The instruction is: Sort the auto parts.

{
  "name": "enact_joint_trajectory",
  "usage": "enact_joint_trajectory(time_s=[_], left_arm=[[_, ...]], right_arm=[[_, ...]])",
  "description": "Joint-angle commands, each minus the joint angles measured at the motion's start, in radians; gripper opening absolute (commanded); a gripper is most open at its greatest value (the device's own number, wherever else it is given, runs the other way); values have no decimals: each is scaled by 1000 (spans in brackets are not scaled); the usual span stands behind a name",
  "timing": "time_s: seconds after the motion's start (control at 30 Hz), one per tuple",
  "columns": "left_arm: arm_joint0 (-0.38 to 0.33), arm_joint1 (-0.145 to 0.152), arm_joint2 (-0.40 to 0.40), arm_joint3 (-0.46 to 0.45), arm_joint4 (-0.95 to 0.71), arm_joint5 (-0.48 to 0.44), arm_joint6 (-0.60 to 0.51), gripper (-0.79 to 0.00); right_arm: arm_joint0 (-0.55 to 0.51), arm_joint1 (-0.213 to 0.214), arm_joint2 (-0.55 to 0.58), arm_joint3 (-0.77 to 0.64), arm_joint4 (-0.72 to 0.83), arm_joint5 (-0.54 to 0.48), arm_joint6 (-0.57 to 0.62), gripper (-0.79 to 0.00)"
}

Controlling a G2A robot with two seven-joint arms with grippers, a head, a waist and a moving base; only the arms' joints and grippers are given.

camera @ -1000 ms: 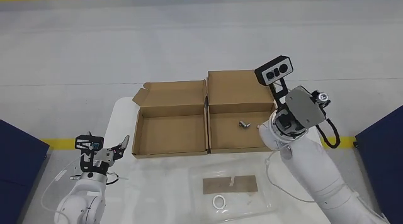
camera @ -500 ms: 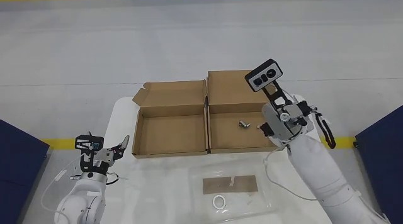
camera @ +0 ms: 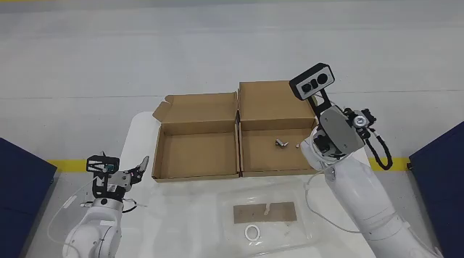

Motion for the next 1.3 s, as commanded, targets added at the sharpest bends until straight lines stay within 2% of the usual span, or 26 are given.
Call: enact_joint_trajectory(time_s=[0.0, 0.33, 0.47, 0.7, 0.97, 1.27], left_arm=[[0, 0, 0, 0, 0, 0, 0, 0], [0, 0, 0, 0, 0, 0, 0, 0], [0, 0, 0, 0, 0, 0, 0, 0], [0, 0, 0, 0, 0, 0, 0, 0], [0, 0, 0, 0, 0, 0, 0, 0], [0, 0, 0, 0, 0, 0, 0, 0]], right_arm=[[0, 0, 0, 0, 1, 0, 0, -785], [0, 0, 0, 0, 1, 0, 0, -785], [-21, -1, 19, -33, -20, 6, -41, -785], [-50, 1, 74, -58, -89, 58, -57, -785], [-106, 33, 218, -84, -299, 208, -42, -785], [-244, 85, 416, -170, -568, 387, 16, -785]])
